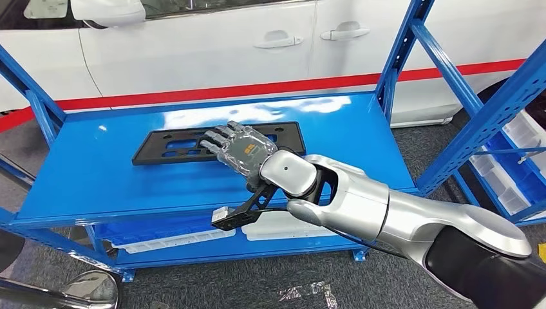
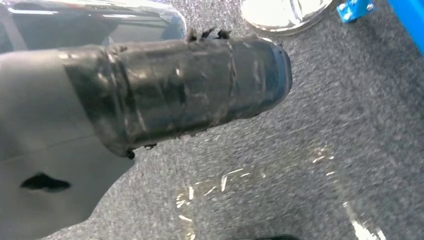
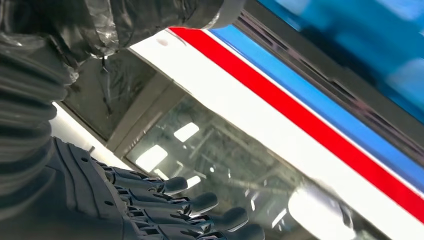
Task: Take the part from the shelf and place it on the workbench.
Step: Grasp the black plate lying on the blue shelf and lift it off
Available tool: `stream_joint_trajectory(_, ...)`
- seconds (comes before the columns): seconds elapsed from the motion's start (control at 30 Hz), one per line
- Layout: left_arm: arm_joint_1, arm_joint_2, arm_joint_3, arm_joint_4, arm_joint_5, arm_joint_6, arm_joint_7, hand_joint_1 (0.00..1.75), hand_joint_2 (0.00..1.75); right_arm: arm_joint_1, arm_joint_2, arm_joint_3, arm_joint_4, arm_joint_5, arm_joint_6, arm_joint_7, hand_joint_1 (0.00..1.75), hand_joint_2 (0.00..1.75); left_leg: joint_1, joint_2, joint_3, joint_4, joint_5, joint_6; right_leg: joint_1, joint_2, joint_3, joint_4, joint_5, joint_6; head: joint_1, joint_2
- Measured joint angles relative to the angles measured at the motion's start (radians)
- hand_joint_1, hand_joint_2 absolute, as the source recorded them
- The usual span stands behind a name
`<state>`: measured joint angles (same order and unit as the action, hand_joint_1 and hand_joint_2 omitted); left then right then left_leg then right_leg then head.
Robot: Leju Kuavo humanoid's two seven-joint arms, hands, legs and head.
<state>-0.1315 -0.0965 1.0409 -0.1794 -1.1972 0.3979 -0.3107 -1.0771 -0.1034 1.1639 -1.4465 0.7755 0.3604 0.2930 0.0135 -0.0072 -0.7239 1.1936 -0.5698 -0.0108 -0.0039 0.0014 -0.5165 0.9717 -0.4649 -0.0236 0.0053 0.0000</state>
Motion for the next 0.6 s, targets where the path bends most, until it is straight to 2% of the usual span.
stream_joint_trajectory(0.03,0.003,0.000,0.001,0.000,0.002,0.000,0.000,0.00,0.00,0.000,0.000,0.003,0.008,-0.015,0.018,0.005,0.00,1.75,0.003,0.001,-0.010,-0.068,0.052,-0.001,0.000,0.002,0.024,0.001,-0.022,0.005,0.000,0.000)
stream_joint_trajectory(0.1,0.005,0.000,0.007,0.001,0.004,0.001,0.002,0.00,0.00,-0.003,0.001,0.007,0.019,-0.036,0.043,0.011,0.00,1.75,-0.001,0.001,-0.005,-0.170,0.206,0.007,0.000,0.007,0.040,0.017,-0.054,0.017,0.000,0.000)
stream_joint_trajectory(0.13,0.005,0.001,0.011,0.001,0.006,0.001,0.004,0.00,0.00,-0.004,0.001,0.009,0.025,-0.049,0.058,0.014,0.00,1.75,-0.006,0.001,-0.005,-0.187,0.249,0.013,-0.001,0.010,0.041,0.023,-0.070,0.025,-0.001,0.000)
stream_joint_trajectory(0.17,0.005,0.001,0.014,0.001,0.009,0.001,0.006,0.00,0.00,-0.007,0.002,0.010,0.031,-0.065,0.075,0.017,0.00,1.75,-0.011,0.001,-0.005,-0.186,0.255,0.019,-0.001,0.012,0.044,0.029,-0.083,0.033,-0.001,0.000)
stream_joint_trajectory(0.23,0.000,0.001,0.017,0.001,0.016,0.000,0.010,0.00,0.00,-0.014,0.003,0.013,0.043,-0.097,0.100,0.023,0.00,1.75,-0.013,0.000,-0.001,-0.178,0.244,0.033,-0.006,0.012,0.049,0.035,-0.105,0.046,-0.001,0.000)
stream_joint_trajectory(0.27,-0.004,0.001,0.019,0.001,0.019,0.000,0.012,0.00,0.00,-0.019,0.003,0.014,0.049,-0.110,0.105,0.025,0.00,1.75,-0.012,0.001,0.003,-0.180,0.240,0.039,-0.007,0.010,0.041,0.059,-0.121,0.050,0.000,0.000)
stream_joint_trajectory(0.3,-0.007,0.001,0.021,0.001,0.020,0.000,0.014,0.00,0.00,-0.023,0.003,0.016,0.057,-0.124,0.109,0.027,0.00,1.75,-0.011,0.001,0.006,-0.181,0.236,0.046,-0.007,0.009,0.018,0.104,-0.145,0.052,0.000,0.000)
stream_joint_trajectory(0.37,-0.011,0.003,0.028,0.001,0.022,0.000,0.017,0.00,0.00,-0.024,0.003,0.022,0.076,-0.147,0.118,0.034,0.00,1.75,-0.014,0.000,0.009,-0.182,0.228,0.057,-0.006,0.007,-0.069,0.243,-0.194,0.053,0.001,0.000)
stream_joint_trajectory(0.4,-0.012,0.004,0.033,0.001,0.023,0.000,0.018,0.00,0.00,-0.022,0.003,0.027,0.087,-0.158,0.125,0.038,0.00,1.75,-0.016,-0.002,0.010,-0.181,0.224,0.060,-0.005,0.007,-0.114,0.301,-0.204,0.053,0.001,0.000)
stream_joint_trajectory(0.43,-0.012,0.005,0.037,0.001,0.024,0.000,0.018,0.00,0.00,-0.019,0.002,0.033,0.097,-0.167,0.130,0.042,0.00,1.75,-0.018,-0.004,0.013,-0.180,0.219,0.062,-0.005,0.007,-0.146,0.328,-0.194,0.051,0.001,0.000)
stream_joint_trajectory(0.47,-0.013,0.005,0.040,0.001,0.025,0.000,0.018,0.00,0.00,-0.017,0.002,0.040,0.108,-0.176,0.134,0.045,0.00,1.75,-0.020,-0.007,0.016,-0.178,0.214,0.063,-0.003,0.007,-0.159,0.315,-0.164,0.047,0.001,0.000)
stream_joint_trajectory(0.53,-0.011,0.004,0.044,0.001,0.025,-0.001,0.017,0.00,0.00,-0.018,0.001,0.049,0.128,-0.183,0.133,0.051,0.00,1.75,-0.022,-0.011,0.024,-0.174,0.205,0.063,0.006,0.007,-0.137,0.196,-0.069,0.031,0.001,0.000)
stream_joint_trajectory(0.57,-0.010,0.003,0.045,0.002,0.025,-0.003,0.015,0.00,0.00,-0.019,0.001,0.052,0.138,-0.186,0.130,0.055,0.00,1.75,-0.024,-0.013,0.027,-0.171,0.202,0.060,0.011,0.006,-0.119,0.132,-0.030,0.022,0.000,0.000)
stream_joint_trajectory(0.6,-0.009,0.002,0.046,0.002,0.025,-0.004,0.012,0.00,0.00,-0.020,0.001,0.055,0.147,-0.187,0.126,0.058,0.00,1.75,-0.024,-0.014,0.028,-0.170,0.199,0.057,0.016,0.004,-0.105,0.085,-0.005,0.015,0.001,0.000)
